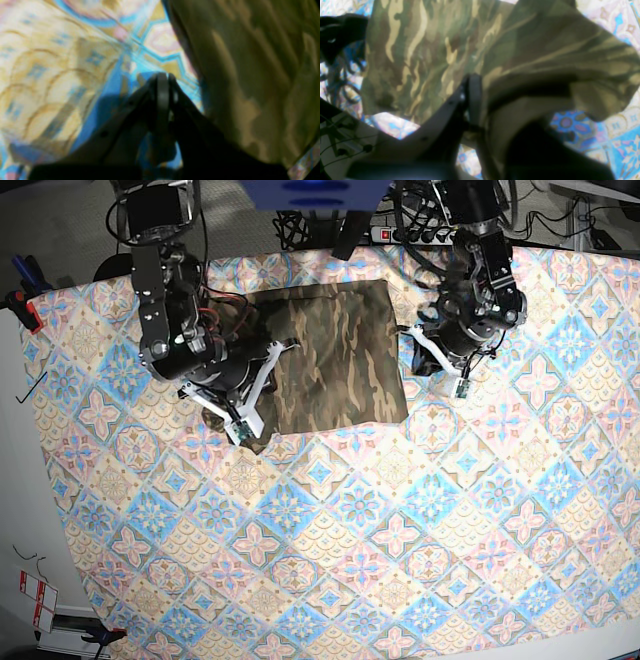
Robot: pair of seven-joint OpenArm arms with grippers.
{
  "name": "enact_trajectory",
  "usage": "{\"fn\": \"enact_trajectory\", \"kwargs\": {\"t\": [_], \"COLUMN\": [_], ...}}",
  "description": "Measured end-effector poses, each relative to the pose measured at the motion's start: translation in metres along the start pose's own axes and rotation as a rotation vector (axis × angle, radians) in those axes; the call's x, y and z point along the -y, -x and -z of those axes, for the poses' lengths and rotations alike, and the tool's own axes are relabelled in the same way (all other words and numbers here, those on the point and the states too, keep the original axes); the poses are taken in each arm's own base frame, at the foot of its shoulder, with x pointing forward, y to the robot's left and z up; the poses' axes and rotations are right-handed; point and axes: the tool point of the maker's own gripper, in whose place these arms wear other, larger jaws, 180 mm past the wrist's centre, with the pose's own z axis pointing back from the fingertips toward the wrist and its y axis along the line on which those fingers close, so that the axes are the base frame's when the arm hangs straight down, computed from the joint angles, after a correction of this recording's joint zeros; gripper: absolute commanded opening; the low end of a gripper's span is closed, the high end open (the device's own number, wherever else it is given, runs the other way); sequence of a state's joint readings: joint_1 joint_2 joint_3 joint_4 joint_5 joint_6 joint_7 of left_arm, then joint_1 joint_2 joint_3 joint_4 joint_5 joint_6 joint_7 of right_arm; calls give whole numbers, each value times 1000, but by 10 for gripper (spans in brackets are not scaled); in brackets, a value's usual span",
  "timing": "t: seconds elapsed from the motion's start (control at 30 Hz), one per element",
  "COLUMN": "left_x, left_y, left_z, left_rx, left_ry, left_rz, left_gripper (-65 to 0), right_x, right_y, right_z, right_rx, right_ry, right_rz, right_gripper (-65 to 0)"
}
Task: Fold the T-shirt properly
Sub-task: 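Lift the shirt edge with both grippers and fold it over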
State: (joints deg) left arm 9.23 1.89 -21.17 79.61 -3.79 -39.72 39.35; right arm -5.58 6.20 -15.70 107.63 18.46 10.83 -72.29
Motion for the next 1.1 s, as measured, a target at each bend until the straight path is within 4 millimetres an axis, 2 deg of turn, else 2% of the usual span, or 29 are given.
{"fn": "enact_trajectory", "kwargs": {"t": [0.63,0.73,1.0,1.1], "left_x": [8,8,8,8], "left_y": [-1,-1,-1,-1], "left_z": [4,4,4,4], "left_rx": [17,17,17,16], "left_ry": [20,21,20,21], "left_rz": [-18,-18,-17,-16], "left_gripper": [-650,-650,-650,-650], "right_x": [-2,-5,-48,-59], "right_y": [2,7,11,6], "right_z": [0,1,9,11], "right_rx": [-4,-14,-42,-30], "right_ry": [-3,-10,-102,-123], "right_rz": [-4,0,-100,-96], "right_gripper": [-650,-650,-650,-650]}}
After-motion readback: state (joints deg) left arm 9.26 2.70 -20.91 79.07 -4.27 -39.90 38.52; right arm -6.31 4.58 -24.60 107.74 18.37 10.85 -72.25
